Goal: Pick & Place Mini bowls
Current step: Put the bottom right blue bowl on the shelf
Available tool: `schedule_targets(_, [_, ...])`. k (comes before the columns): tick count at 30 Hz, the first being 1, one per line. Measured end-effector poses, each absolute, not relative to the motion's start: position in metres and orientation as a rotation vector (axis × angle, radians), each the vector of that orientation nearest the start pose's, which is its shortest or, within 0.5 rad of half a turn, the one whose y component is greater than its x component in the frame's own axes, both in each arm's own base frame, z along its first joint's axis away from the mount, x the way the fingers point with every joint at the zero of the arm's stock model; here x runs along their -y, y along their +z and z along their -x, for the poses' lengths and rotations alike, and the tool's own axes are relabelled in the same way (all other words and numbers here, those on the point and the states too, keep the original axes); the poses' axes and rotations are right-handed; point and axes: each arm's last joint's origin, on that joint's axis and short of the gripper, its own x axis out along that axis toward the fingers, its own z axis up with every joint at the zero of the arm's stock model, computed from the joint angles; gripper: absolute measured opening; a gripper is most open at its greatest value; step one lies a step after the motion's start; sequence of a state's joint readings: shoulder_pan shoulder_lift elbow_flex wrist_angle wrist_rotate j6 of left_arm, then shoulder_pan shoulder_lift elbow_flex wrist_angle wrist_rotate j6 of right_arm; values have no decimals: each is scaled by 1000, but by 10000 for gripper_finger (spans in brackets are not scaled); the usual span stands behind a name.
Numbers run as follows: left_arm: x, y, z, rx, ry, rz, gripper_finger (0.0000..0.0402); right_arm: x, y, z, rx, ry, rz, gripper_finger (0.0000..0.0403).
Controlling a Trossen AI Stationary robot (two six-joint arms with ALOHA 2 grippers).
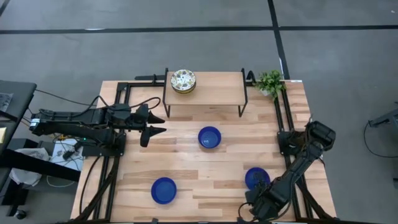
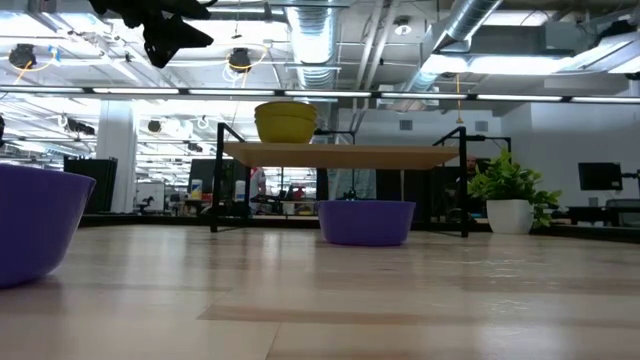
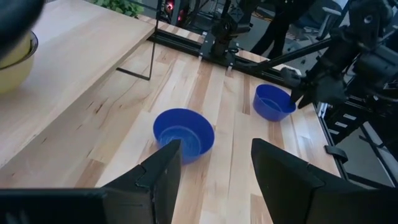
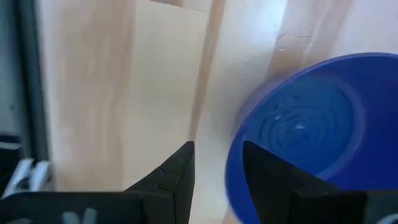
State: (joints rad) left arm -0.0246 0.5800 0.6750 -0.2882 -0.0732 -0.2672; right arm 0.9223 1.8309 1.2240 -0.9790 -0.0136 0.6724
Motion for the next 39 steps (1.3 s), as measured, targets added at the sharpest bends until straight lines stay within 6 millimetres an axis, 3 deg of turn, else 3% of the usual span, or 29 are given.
schedule_targets(10, [1,314,-132,-175,73,258,192,-259,155,-199,-1576,155,233,116])
schedule_targets(20, [1,314,-133,-169,72,260,192,-250,156,-209,-1619,150,164,8])
schedule_targets(39, [1,315,-133,-166,63,259,192,-224,168,-241,-1636,172,151,1])
